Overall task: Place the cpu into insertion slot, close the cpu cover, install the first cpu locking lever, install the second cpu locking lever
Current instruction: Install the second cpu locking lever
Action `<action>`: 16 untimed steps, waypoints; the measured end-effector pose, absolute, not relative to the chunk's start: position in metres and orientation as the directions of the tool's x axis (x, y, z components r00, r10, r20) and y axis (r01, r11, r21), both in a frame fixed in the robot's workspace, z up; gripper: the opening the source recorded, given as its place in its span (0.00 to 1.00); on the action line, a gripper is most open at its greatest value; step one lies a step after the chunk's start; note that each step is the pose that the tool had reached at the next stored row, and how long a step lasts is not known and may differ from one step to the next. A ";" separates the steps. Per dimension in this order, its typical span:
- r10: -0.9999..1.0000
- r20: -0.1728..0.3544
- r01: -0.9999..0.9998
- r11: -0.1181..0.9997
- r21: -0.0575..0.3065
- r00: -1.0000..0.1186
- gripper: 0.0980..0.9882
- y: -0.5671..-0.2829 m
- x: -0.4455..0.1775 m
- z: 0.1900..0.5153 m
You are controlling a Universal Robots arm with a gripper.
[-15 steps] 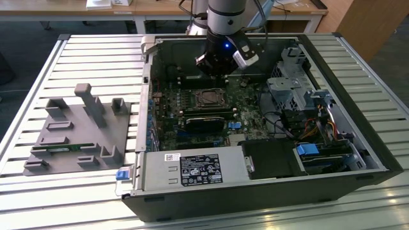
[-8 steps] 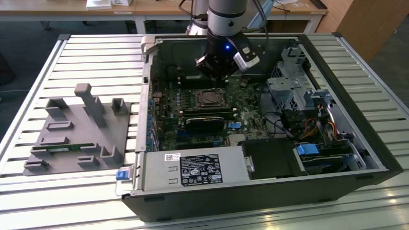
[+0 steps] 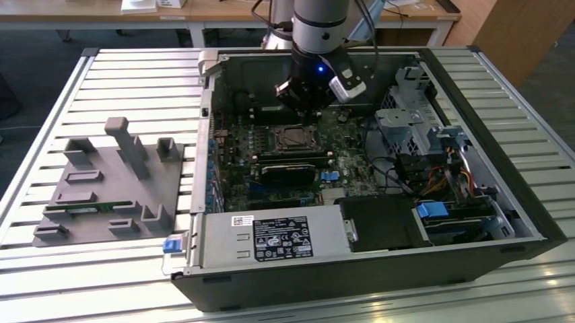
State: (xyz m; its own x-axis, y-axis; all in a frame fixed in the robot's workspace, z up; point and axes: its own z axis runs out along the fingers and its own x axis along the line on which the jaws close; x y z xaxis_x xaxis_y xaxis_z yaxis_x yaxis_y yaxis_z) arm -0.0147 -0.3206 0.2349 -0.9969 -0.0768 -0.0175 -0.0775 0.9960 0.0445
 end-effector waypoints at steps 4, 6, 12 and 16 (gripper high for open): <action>-0.077 -0.017 -0.078 0.996 0.045 -0.997 0.01 -0.323 -0.015 0.235; -0.077 -0.017 -0.078 0.996 0.044 -0.997 0.01 -0.324 -0.015 0.235; -0.077 -0.017 -0.077 0.996 0.044 -0.997 0.01 -0.326 -0.015 0.235; -0.077 -0.018 -0.077 0.996 0.044 -0.997 0.01 -0.328 -0.015 0.235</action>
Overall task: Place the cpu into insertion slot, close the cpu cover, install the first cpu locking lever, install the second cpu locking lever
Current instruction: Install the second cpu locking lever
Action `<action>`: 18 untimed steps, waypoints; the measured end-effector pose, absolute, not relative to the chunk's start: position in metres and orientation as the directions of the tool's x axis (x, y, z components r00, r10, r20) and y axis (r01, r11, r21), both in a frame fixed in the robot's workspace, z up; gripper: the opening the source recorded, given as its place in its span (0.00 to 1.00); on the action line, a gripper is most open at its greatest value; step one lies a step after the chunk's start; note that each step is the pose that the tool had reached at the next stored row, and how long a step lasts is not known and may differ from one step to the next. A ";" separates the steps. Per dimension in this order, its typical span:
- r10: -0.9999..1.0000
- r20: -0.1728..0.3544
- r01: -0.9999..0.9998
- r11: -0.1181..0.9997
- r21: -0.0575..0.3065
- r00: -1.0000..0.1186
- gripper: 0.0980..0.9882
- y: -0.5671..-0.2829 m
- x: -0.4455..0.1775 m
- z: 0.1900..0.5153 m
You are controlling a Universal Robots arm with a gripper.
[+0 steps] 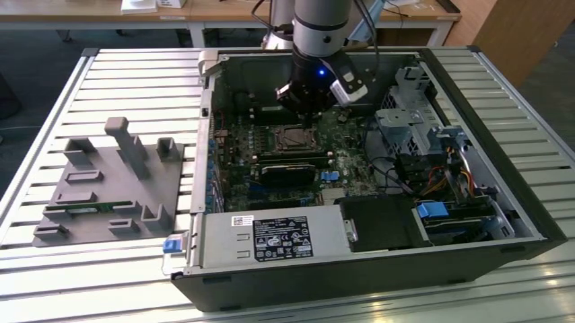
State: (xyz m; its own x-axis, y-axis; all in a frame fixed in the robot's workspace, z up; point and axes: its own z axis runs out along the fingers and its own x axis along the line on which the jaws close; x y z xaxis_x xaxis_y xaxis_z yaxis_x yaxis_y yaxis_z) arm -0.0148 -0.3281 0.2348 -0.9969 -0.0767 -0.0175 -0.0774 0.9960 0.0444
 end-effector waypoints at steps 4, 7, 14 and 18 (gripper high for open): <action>-0.077 -0.017 -0.078 0.996 0.044 -0.997 0.01 -0.331 -0.015 0.235; -0.077 -0.017 -0.078 0.996 0.044 -0.997 0.01 -0.334 -0.015 0.235; -0.077 -0.017 -0.078 0.996 0.044 -0.997 0.01 -0.344 -0.015 0.235; -0.077 -0.017 -0.078 0.996 0.044 -0.997 0.01 -0.350 -0.015 0.235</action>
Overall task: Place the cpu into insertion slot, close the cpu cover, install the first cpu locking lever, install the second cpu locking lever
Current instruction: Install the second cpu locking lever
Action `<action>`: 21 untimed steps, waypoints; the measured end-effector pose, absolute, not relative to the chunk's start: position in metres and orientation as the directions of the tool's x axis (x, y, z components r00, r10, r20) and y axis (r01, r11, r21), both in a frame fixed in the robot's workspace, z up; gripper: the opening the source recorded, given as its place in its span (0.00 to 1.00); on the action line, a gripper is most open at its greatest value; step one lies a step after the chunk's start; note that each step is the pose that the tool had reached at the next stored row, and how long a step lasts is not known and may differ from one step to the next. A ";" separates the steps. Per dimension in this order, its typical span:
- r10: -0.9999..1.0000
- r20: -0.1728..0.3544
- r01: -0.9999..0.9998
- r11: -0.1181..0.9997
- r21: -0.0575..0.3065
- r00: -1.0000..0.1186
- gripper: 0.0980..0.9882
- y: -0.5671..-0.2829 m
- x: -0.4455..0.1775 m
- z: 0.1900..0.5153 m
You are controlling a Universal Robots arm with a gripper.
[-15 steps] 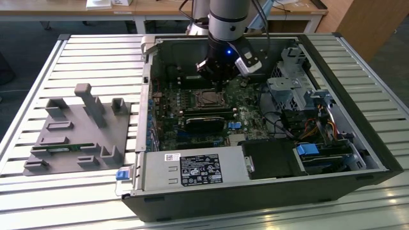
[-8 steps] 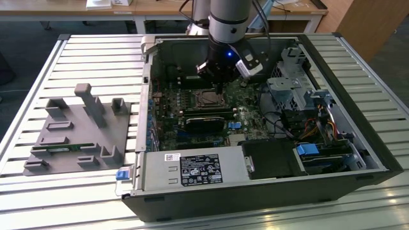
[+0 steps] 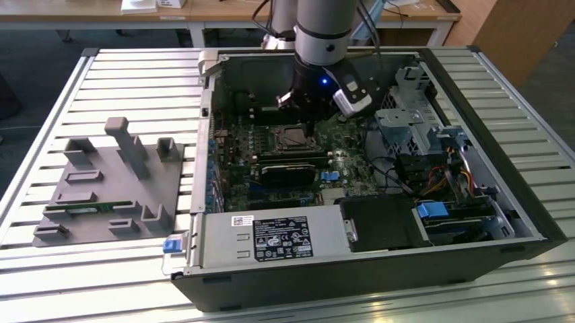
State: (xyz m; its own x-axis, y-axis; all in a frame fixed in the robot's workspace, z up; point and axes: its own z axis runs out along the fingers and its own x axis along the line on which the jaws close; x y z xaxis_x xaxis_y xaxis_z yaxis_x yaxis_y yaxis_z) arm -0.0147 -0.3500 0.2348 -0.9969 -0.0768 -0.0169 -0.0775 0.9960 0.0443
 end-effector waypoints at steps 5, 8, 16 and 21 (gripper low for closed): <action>-0.077 -0.005 -0.077 0.996 0.048 -0.997 0.01 -0.356 -0.013 0.234; -0.077 0.002 -0.077 0.996 0.051 -0.997 0.01 -0.357 -0.012 0.233; -0.078 0.000 -0.078 0.995 0.066 -0.997 0.01 -0.368 -0.020 0.230; -0.078 0.000 -0.078 0.995 0.068 -0.997 0.01 -0.369 -0.038 0.229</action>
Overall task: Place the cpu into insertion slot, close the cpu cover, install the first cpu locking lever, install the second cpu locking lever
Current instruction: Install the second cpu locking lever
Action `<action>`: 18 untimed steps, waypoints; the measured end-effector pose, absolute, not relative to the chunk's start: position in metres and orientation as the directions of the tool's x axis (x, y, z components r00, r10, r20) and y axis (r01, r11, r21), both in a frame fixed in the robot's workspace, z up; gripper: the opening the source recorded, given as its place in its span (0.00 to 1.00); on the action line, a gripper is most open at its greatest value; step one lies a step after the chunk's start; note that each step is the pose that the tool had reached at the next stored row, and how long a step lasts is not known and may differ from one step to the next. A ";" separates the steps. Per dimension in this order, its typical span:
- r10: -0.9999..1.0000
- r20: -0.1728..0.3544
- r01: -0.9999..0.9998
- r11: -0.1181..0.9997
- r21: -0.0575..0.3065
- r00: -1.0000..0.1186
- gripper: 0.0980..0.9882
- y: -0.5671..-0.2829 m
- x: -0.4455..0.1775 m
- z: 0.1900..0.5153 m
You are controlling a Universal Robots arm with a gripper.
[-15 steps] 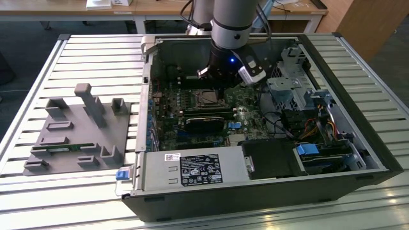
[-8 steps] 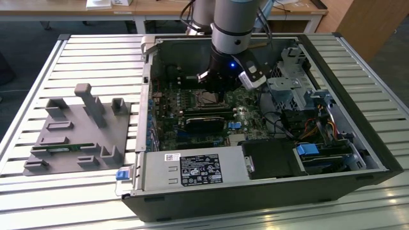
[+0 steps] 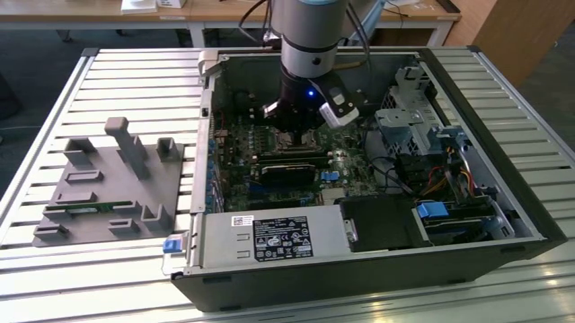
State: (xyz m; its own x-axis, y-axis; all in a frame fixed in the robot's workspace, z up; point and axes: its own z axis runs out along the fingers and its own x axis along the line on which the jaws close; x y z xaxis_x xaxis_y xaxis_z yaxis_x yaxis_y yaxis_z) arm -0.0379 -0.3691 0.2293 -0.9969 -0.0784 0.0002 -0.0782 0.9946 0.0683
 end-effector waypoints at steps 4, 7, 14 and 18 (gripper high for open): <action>-0.078 0.000 -0.078 0.995 0.069 -0.997 0.01 -0.369 -0.045 0.228; -0.078 -0.001 -0.078 0.993 0.086 -0.997 0.01 -0.372 -0.046 0.226; -0.078 -0.004 -0.078 0.990 0.118 -0.997 0.01 -0.381 -0.049 0.225; -0.078 -0.004 -0.078 0.989 0.123 -0.997 0.01 -0.383 -0.052 0.225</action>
